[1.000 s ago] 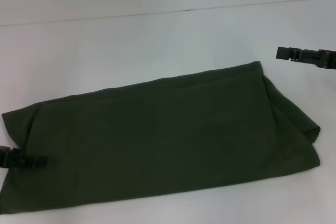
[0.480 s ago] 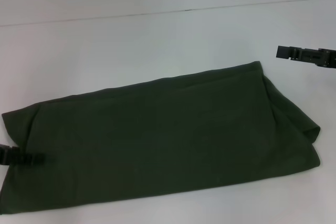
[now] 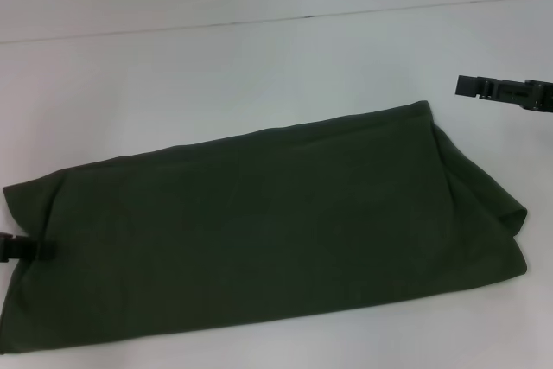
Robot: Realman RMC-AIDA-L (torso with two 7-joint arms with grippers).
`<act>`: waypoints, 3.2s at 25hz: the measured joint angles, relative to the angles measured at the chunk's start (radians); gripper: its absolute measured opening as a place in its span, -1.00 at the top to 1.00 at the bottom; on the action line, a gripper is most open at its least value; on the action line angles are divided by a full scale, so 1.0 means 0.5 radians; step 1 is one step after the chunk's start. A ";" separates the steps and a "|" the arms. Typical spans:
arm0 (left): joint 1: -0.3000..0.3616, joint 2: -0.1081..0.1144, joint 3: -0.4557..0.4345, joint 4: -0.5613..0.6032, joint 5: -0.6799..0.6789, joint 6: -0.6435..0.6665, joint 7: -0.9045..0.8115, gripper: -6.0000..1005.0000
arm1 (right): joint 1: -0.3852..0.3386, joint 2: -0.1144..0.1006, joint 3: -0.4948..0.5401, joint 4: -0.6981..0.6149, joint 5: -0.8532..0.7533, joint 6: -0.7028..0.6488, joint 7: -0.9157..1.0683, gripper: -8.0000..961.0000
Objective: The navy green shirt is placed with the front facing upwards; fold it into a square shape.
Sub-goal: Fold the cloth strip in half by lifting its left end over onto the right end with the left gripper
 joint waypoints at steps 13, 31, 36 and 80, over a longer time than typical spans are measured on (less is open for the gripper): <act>-0.003 0.001 0.022 0.005 -0.013 0.027 0.017 0.74 | -0.006 -0.006 0.002 0.000 0.000 0.001 0.000 -0.78; 0.020 0.023 -0.032 -0.094 -0.173 0.177 0.032 0.98 | -0.006 0.005 0.000 0.000 0.000 0.013 -0.002 -0.78; 0.021 0.005 -0.070 -0.178 -0.180 0.255 0.020 0.98 | -0.005 0.006 0.000 0.000 0.000 0.015 -0.003 -0.78; -0.240 -0.360 0.125 -0.713 -0.568 0.486 -0.465 0.98 | -0.036 -0.033 0.036 -0.004 0.149 0.019 -0.054 -0.78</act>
